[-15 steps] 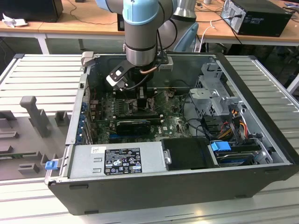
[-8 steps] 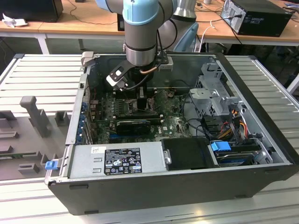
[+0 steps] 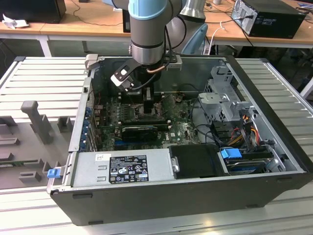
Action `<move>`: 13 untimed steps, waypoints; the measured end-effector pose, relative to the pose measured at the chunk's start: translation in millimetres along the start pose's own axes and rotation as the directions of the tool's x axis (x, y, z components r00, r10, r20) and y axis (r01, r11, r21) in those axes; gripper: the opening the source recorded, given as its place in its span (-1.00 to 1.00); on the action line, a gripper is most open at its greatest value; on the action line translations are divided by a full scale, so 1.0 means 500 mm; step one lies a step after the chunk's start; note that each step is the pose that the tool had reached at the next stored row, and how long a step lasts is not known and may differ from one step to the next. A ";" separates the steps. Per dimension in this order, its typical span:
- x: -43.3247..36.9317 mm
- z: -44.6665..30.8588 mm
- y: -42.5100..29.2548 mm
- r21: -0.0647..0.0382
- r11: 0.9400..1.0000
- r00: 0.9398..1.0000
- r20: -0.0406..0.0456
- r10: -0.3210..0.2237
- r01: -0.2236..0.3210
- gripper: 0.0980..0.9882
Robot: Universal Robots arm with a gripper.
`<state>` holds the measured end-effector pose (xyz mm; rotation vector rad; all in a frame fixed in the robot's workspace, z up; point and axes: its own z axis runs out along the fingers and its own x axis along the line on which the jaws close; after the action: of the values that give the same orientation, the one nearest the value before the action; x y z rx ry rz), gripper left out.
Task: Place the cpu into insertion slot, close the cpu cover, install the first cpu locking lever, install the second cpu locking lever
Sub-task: 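Place the cpu into insertion slot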
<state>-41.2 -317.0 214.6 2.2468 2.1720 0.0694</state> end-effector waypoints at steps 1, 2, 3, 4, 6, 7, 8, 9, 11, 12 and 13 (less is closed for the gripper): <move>0.000 -0.001 0.000 0.000 1.000 1.000 0.000 0.000 0.000 -0.18; 0.000 -0.002 0.000 0.000 1.000 1.000 0.000 0.000 0.000 -0.32; 0.000 -0.004 0.000 0.000 1.000 1.000 0.001 0.000 0.000 -0.59; 0.000 -0.004 0.000 0.000 1.000 1.000 0.001 0.000 0.000 -0.86; 0.000 -0.005 0.000 0.000 1.000 1.000 0.001 0.000 0.000 -0.98; 0.000 -0.005 0.000 0.000 1.000 1.000 0.001 0.000 0.000 -0.98; 0.000 -0.006 0.000 0.000 1.000 1.000 0.001 0.000 0.000 -0.98; 0.000 -0.006 0.000 0.000 1.000 1.000 0.001 0.000 0.000 -0.98; 0.000 -0.007 0.000 0.000 1.000 1.000 0.002 0.000 0.000 -0.98; 0.000 -0.008 0.000 0.000 1.000 1.000 0.002 0.000 0.000 -0.98; 0.000 -0.009 0.000 0.000 1.000 1.000 0.003 0.000 0.000 -0.98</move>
<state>-41.2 -317.0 219.3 2.2452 2.1705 0.0661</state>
